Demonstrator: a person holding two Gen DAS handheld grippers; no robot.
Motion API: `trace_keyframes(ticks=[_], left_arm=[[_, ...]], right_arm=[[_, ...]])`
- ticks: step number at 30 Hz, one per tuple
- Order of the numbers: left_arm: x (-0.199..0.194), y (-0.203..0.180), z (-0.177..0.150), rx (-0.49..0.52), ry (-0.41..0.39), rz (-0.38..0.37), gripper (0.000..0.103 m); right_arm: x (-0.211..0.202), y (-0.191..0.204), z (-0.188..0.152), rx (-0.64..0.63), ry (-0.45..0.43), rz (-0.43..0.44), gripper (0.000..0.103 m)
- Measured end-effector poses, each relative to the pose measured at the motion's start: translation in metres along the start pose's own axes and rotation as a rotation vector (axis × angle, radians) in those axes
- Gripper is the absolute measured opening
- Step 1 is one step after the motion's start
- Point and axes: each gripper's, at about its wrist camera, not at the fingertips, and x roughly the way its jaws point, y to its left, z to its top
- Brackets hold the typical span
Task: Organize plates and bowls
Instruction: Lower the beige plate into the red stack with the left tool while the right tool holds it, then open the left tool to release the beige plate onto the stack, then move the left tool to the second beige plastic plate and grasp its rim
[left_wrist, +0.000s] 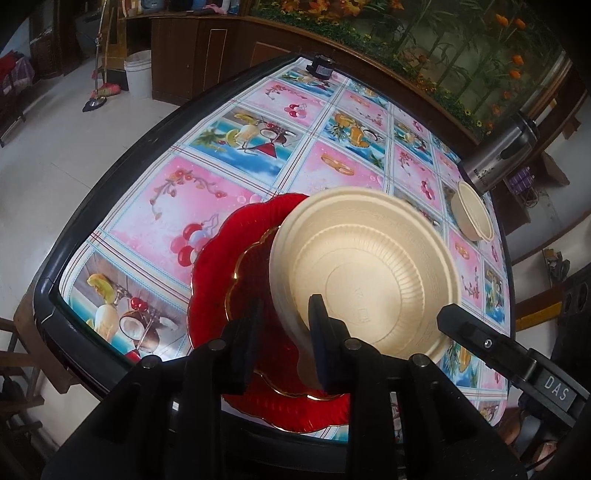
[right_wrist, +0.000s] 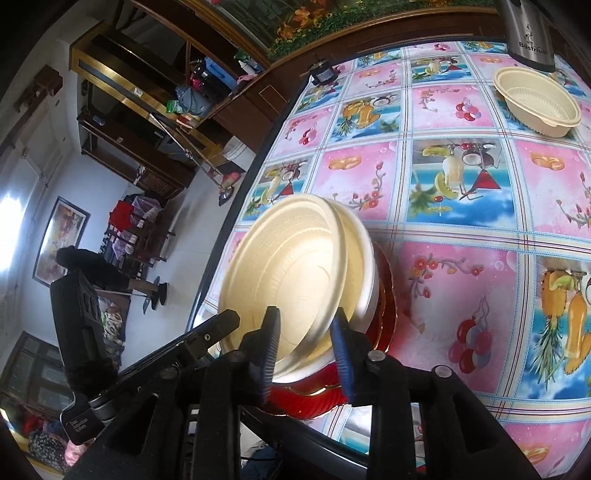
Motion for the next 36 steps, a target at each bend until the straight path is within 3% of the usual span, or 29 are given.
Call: trace_keyframes(ticks=[4, 14, 29, 36], left_arm=[[-0.006, 0.001, 0.004, -0.018, -0.009, -0.021, 0.043], [-0.022, -0.026, 0.014, 0.029, -0.095, 0.004, 0.067], [0.003, -0.145, -0.001, 0.271, -0.116, 0.028, 0.073], [0.028, -0.192, -0.008, 0.331, -0.086, 0.025, 0.073]], right_arm=[[-0.005, -0.002, 0.001, 0.014, -0.013, 0.019, 0.052], [-0.035, -0.016, 0.007, 0.051, -0.095, 0.062, 0.054], [-0.084, -0.102, 0.003, 0.208, -0.185, 0.033, 0.088], [-0.107, -0.159, 0.004, 0.295, -0.212, -0.035, 0.095]])
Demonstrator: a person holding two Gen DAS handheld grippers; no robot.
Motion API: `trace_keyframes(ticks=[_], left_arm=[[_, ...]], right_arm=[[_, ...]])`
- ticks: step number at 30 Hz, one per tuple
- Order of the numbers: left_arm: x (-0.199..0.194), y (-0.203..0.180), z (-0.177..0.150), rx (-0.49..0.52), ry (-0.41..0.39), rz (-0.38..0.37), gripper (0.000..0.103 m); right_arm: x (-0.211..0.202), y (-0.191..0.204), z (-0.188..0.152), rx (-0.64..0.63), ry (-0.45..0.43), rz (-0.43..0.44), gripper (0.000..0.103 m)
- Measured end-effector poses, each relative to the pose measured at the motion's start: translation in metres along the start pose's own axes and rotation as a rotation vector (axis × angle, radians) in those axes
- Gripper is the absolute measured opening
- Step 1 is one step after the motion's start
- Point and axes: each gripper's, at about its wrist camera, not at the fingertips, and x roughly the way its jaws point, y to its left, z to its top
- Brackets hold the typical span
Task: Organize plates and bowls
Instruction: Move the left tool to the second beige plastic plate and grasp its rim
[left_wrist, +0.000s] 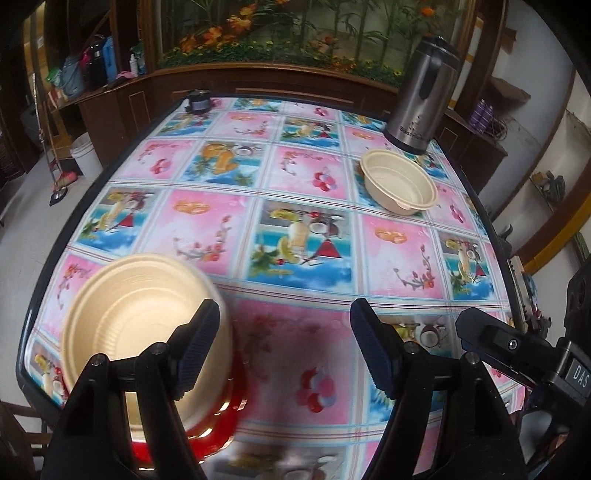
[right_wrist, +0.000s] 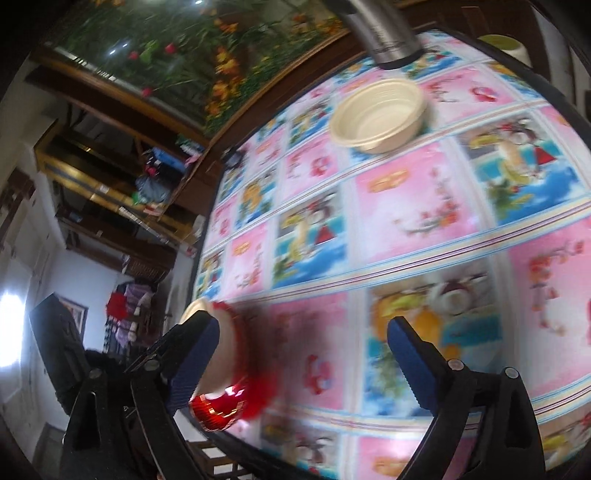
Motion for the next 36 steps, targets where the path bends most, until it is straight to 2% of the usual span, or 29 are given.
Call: trace_keyframes(ticks=[7, 18, 27, 36], left_arm=[[0.037, -0.036, 0.016, -0.017, 0.064, -0.011, 0.073], [0.088, -0.068, 0.07, -0.171, 0.048, 0.011, 0.073], [0.143, -0.091, 0.098, -0.224, 0.085, 0.062, 0.073], [0.176, -0.102, 0.116, -0.23, 0.079, 0.105, 0.073]], right_arm=[[-0.018, -0.041, 0.03, 0.046, -0.043, -0.059, 0.095], [-0.023, -0.079, 0.093, 0.133, -0.104, -0.074, 0.095], [0.007, -0.1, 0.157, 0.194, -0.099, -0.069, 0.093], [0.051, -0.108, 0.192, 0.21, -0.062, -0.091, 0.077]])
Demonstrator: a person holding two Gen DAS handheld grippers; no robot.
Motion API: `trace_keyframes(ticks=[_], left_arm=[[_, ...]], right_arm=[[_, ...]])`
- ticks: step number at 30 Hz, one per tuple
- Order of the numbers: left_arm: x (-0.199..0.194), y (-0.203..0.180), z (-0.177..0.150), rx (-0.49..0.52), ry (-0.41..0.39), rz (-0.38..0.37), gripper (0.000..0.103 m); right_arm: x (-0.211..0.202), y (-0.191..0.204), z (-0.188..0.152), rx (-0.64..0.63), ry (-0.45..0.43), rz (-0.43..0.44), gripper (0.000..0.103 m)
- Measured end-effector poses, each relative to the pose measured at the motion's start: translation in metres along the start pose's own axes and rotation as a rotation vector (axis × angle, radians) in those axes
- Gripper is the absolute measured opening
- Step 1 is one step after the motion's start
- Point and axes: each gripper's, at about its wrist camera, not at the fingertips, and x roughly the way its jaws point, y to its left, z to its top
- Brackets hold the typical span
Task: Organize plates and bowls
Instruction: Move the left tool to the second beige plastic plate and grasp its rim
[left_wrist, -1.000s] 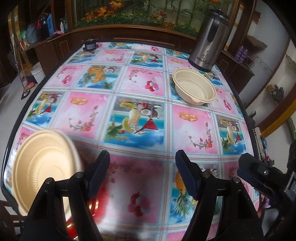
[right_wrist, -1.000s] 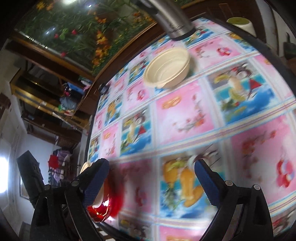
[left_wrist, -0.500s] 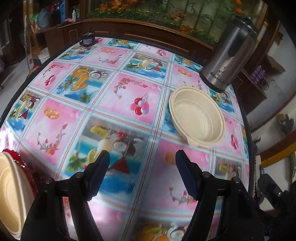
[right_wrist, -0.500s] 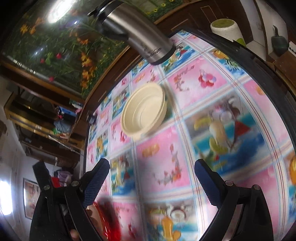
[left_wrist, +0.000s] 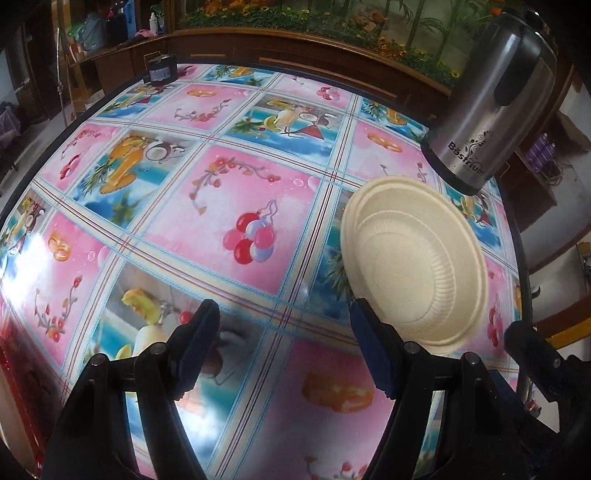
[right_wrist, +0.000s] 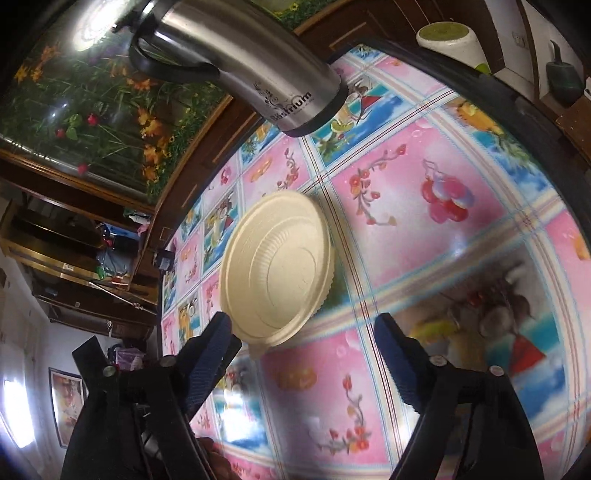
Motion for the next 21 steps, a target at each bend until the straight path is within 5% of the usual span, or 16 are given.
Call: trace_keyframes(ticks=[10, 21], left_arm=[[0.0, 0.006, 0.009, -0.078, -0.032, -0.034, 0.073], [0.012, -0.01, 0.016, -0.053, -0.034, -0.049, 0.073]], right_arm=[[0.033, -0.004, 0.013, 0.005, 0.01, -0.029, 0.07], [0.04, -0.007, 0.027, 0.009, -0.018, -0.039, 0.056]])
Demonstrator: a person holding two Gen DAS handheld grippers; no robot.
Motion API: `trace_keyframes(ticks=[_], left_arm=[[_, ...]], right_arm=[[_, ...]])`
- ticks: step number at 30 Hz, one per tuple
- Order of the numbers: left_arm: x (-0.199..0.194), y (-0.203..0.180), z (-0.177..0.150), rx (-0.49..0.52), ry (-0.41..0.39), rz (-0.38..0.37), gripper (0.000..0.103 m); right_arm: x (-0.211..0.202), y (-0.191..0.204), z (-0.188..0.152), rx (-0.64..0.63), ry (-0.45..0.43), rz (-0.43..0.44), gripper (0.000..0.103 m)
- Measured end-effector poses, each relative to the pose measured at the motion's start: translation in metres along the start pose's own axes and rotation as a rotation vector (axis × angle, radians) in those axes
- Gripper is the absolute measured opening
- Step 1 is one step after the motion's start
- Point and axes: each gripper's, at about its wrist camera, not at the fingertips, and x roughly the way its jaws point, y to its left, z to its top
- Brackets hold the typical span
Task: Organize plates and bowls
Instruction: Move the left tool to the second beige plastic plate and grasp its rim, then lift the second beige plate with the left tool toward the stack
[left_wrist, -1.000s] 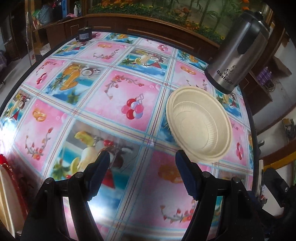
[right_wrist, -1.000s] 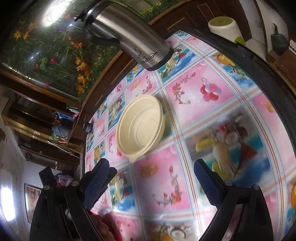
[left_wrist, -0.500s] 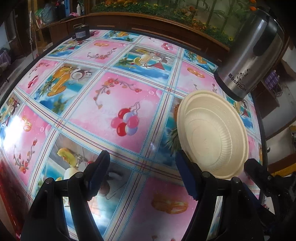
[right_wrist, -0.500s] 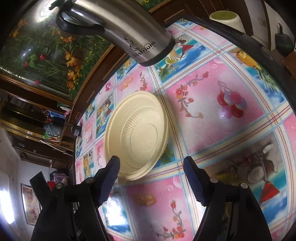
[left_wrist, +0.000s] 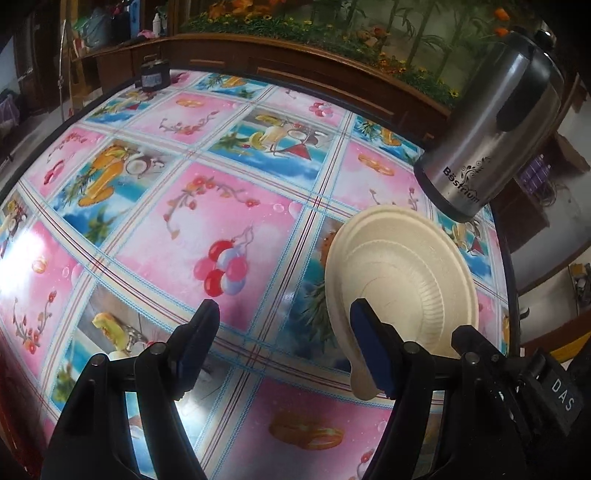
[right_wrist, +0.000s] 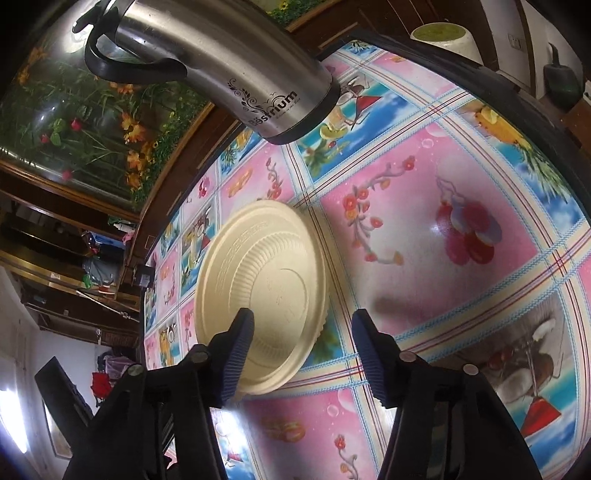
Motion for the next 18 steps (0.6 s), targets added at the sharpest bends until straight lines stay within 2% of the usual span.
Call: trace_keyframes(ticks=[3, 7, 8, 11, 14, 15, 17, 18], left_arm=[[0.008, 0.001, 0.001, -0.007, 0.035, -0.024, 0.072], [0.011, 0.0, 0.002, -0.014, 0.065, -0.067, 0.05], [0.012, -0.002, 0.002, -0.005, 0.068, -0.068, 0.04], [0.013, -0.005, 0.001, 0.015, 0.078, -0.059, 0.022], [0.014, -0.006, 0.0, 0.018, 0.094, -0.085, 0.012], [0.013, -0.006, 0.0, 0.022, 0.097, -0.091, 0.011], [0.012, -0.006, 0.0, 0.022, 0.106, -0.106, 0.01], [0.011, -0.005, 0.001, 0.021, 0.11, -0.114, 0.01]], right_arm=[[0.005, 0.0, 0.0, -0.004, 0.004, -0.009, 0.05], [0.008, 0.0, 0.0, -0.005, 0.013, -0.021, 0.037], [0.008, 0.0, 0.0, -0.007, 0.012, -0.022, 0.036], [0.009, 0.001, -0.001, -0.01, 0.016, -0.022, 0.031], [0.01, 0.001, -0.002, -0.012, 0.023, -0.023, 0.024], [0.009, 0.001, -0.002, -0.016, 0.023, -0.021, 0.023], [0.008, 0.002, -0.003, -0.022, 0.023, -0.02, 0.014], [0.008, 0.003, -0.004, -0.022, 0.022, -0.025, 0.014]])
